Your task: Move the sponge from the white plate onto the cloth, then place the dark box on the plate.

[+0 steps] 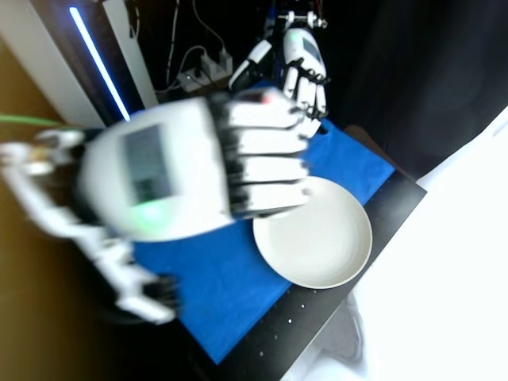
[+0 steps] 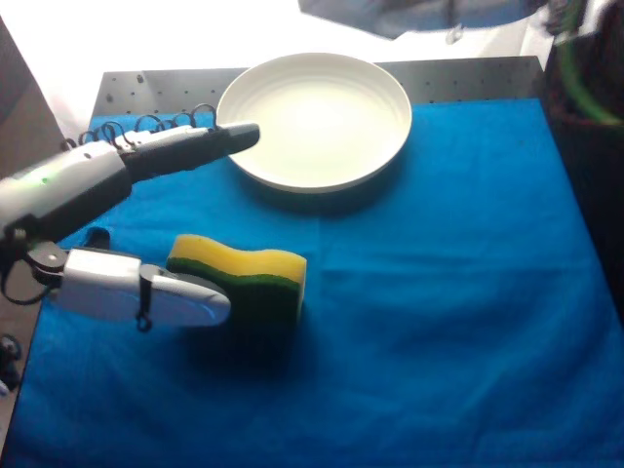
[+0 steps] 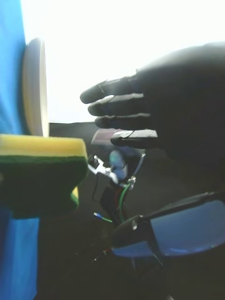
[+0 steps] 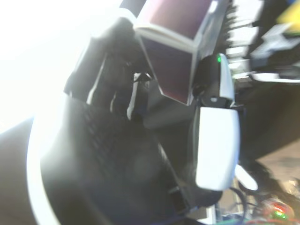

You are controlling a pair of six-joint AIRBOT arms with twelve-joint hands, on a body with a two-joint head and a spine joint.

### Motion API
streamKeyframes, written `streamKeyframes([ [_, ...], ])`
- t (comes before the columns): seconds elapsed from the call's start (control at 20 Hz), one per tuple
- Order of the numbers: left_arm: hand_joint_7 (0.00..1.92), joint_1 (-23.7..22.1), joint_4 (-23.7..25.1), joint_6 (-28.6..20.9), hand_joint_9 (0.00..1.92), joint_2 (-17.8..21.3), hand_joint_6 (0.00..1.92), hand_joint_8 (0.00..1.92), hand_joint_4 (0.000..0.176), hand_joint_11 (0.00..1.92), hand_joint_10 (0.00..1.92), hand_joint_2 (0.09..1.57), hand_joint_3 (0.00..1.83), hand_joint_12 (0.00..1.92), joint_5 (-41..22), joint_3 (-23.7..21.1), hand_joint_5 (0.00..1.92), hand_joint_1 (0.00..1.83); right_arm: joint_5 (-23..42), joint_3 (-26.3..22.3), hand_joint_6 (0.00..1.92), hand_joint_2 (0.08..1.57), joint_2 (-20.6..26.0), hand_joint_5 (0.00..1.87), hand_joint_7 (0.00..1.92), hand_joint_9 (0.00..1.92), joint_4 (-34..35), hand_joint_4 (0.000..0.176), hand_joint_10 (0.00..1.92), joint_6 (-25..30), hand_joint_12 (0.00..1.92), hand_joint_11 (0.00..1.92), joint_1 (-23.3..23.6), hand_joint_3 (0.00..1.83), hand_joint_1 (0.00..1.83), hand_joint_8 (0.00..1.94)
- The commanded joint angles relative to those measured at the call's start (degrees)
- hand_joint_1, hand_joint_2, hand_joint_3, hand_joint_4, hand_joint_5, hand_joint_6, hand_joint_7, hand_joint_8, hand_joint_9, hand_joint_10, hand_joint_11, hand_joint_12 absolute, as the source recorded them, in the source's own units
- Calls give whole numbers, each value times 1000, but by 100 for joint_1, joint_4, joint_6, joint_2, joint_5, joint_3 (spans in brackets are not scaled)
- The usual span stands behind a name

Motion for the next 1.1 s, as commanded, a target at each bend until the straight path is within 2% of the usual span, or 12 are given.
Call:
streamKeyframes([
  [0.0, 305, -35, -50, -70, 309, -74, 2, 6, 176, 0, 14, 815, 1, 836, -749, 21, 207, 628, 329, 127, 1617, 1028, -101, 608, 619, 752, 529, 28, 1678, 8, 1732, 805, 68, 0, 1395, 1654],
  [0.05, 305, -36, -53, -109, 307, -111, 0, 3, 176, 0, 8, 820, 2, 835, -779, 35, 206, 622, 179, 248, 1526, 1124, -248, 622, 807, 755, 623, 1, 1625, 8, 1721, 761, 68, 12, 1358, 1345],
  [0.15, 320, -36, -53, -146, 306, -162, 2, 2, 176, 0, 3, 821, 1, 709, -795, 56, 233, 638, -238, 501, 1448, 1064, -565, 693, 738, 790, 678, 0, 1668, 11, 1804, 762, 68, 0, 1367, 1454],
  [0.35, 318, -46, -75, -160, 330, -267, 2, 4, 176, 0, 4, 819, 0, 820, -896, 70, 266, 653, -1035, 867, 1402, 1235, -1024, 785, 711, 597, 459, 6, 1507, 202, 1621, 591, 42, 7, 1158, 1374],
  [0.45, 319, -47, -102, -178, 302, -279, 6, 3, 157, 0, 2, 810, 0, 869, -928, 71, 293, 699, -1125, 1166, 1425, 1258, -1281, 744, 684, 571, 262, 25, 1520, 683, 1567, 549, -132, 1, 1138, 1437],
  [0.5, 302, -46, -105, -183, 279, -279, 5, 1, 149, 0, 2, 818, 0, 806, -931, 70, 304, 730, -1133, 1292, 1214, 1181, -1381, 841, 574, 668, 207, 0, 1413, 799, 1487, 651, -217, 0, 1100, 1232],
  [0.55, 297, -46, -105, -183, 269, -279, 6, 0, 141, 0, 0, 823, 3, 793, -931, 69, 311, 745, -1214, 1307, 592, 1046, -1408, 660, 494, 651, 149, 3, 1201, 830, 1399, 643, -268, 0, 1096, 919],
  [0.6, 291, -46, -105, -183, 263, -279, 2, 0, 155, 0, 0, 821, 1, 771, -937, 66, 304, 725, -1293, 1298, 174, 992, -1409, 498, 398, 511, 93, 94, 628, 831, 1098, 479, -324, 0, 987, 344],
  [0.65, 292, -45, -109, -184, 270, -279, 3, 1, 138, 0, 2, 824, 1, 797, -947, 64, 314, 740, -1324, 1286, 34, 913, -1405, 325, 254, 357, 68, 160, 233, 831, 983, 221, -350, 0, 912, 82],
  [0.85, 320, -42, -132, -199, 302, -282, 3, 4, 136, 0, 7, 833, 1, 853, -975, 54, 334, 685, -1419, 1243, 0, 894, -1366, 130, 29, 230, -169, 176, 0, 870, 1051, 2, -419, 4, 796, 0],
  [1.0, 290, -15, -159, -200, 282, -282, 1, 1, 143, 0, 1, 839, 2, 840, -1007, 50, 319, 704, -1224, 1235, 5, 836, -1314, 4, 0, 4, -205, 176, 0, 955, 145, 0, -448, 0, 668, 0],
  [1.05, 291, 4, -174, -200, 281, -278, 0, 1, 146, 0, 1, 848, 3, 865, -1024, 44, 313, 692, -1047, 1260, 0, 798, -1284, 0, 0, 0, -169, 176, 0, 1056, 55, 0, -468, 0, 675, 0],
])
